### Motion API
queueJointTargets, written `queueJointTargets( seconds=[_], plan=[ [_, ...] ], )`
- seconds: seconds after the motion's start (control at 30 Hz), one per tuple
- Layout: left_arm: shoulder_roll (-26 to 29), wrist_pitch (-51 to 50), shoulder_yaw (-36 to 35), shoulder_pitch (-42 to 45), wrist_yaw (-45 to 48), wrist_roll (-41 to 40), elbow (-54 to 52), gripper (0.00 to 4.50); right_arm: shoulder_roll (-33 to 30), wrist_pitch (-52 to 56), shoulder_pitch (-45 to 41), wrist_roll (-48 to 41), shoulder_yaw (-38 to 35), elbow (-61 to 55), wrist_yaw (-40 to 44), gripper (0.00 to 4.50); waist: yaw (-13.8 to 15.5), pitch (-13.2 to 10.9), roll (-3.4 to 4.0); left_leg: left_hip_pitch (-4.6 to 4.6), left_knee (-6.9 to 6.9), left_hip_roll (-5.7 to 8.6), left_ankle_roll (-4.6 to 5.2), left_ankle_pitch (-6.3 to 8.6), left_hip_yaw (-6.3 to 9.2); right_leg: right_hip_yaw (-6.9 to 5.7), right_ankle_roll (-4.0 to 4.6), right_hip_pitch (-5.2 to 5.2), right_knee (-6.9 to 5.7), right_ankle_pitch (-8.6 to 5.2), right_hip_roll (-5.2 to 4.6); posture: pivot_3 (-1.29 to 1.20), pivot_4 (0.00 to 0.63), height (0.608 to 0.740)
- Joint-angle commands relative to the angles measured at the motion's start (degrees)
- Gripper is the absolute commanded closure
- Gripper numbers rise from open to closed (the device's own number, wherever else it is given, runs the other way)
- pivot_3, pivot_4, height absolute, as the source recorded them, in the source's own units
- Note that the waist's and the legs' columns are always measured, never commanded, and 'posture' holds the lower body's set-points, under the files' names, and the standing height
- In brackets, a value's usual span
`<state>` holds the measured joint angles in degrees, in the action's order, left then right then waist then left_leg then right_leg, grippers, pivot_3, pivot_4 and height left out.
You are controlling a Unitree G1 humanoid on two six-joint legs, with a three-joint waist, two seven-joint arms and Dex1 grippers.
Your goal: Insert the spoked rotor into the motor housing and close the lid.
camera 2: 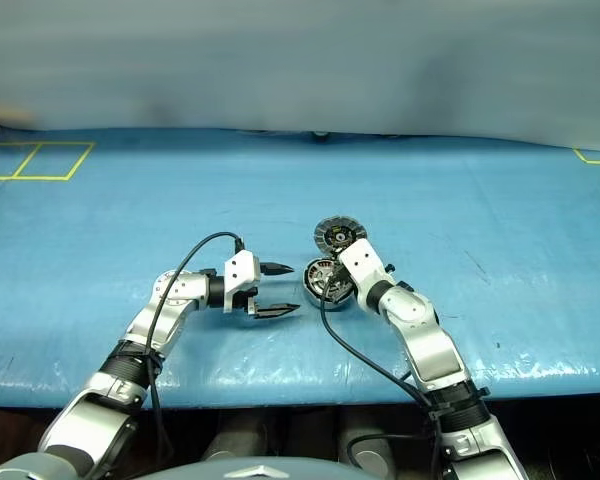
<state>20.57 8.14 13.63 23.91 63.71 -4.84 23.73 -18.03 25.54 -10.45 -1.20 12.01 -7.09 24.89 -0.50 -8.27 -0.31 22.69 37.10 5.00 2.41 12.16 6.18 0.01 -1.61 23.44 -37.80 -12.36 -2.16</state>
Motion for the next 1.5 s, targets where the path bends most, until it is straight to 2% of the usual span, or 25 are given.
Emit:
queueJointTargets(
  seconds=[0.03,0.27,0.43,1.0,1.2,1.3,1.5],
  plan=[
    [0.0,0.6,-0.7,-0.3,-0.4,-0.9,-0.5,0.56,1.1,-1.6,2.4,-3.0,-0.2,-3.2,2.2,4.48,-0.1,0.0,0.01,0.00,-0.04,0.00,0.01,0.01,0.00,0.01,-0.02,0.01,0.01,0.01,0.00,0.00,0.150,0.740],
    [-0.1,0.5,-0.7,-0.8,-0.5,-1.1,0.1,0.56,2.4,-2.7,0.2,-2.3,1.7,-7.2,2.3,4.48,-0.3,-0.1,0.09,0.25,-0.13,-0.01,-0.01,0.00,-0.01,0.03,0.01,0.11,-0.03,0.00,0.02,0.00,0.150,0.740],
    [0.1,0.4,-0.9,-1.0,-0.7,-1.1,0.2,0.56,3.2,-2.1,-1.3,-1.4,4.4,-5.2,3.1,4.48,-0.1,-0.1,0.10,0.26,-0.15,-0.02,-0.02,0.00,0.01,0.00,0.03,0.14,-0.01,-0.02,0.02,0.00,0.150,0.740],
    [0.6,0.1,-1.5,-1.5,0.0,-2.3,0.5,0.56,2.6,0.2,3.3,-1.4,5.5,-3.3,3.0,4.48,-0.1,-0.1,0.10,0.24,-0.15,0.01,0.00,0.07,0.03,-0.04,0.03,0.20,0.09,-0.04,-0.05,0.00,0.150,0.740],
    [0.2,0.5,-2.0,-2.1,-0.3,-2.6,0.2,0.56,3.3,-2.1,3.4,-4.4,3.6,-7.5,3.9,4.48,-0.1,-0.1,0.11,0.26,-0.17,0.01,-0.01,0.07,0.04,-0.04,0.03,0.21,0.08,-0.04,-0.05,0.00,0.150,0.740],
    [0.2,0.9,-2.2,-2.5,-0.6,-3.0,0.0,0.56,4.2,-2.7,5.1,-9.2,0.6,-13.2,4.9,4.48,-0.1,-0.1,0.15,0.34,-0.19,0.01,-0.01,0.07,0.04,-0.03,0.03,0.20,0.08,-0.04,-0.05,0.00,0.150,0.740],
    [0.3,0.5,-2.7,-3.9,-0.8,-4.0,-1.5,0.56,-1.6,1.8,12.3,-10.8,-5.7,-20.8,4.1,4.48,0.2,-0.2,0.16,0.48,-0.17,0.02,0.00,0.13,0.09,-0.08,-0.04,0.26,0.17,-0.08,-0.06,0.00,0.150,0.740]
  ],
)
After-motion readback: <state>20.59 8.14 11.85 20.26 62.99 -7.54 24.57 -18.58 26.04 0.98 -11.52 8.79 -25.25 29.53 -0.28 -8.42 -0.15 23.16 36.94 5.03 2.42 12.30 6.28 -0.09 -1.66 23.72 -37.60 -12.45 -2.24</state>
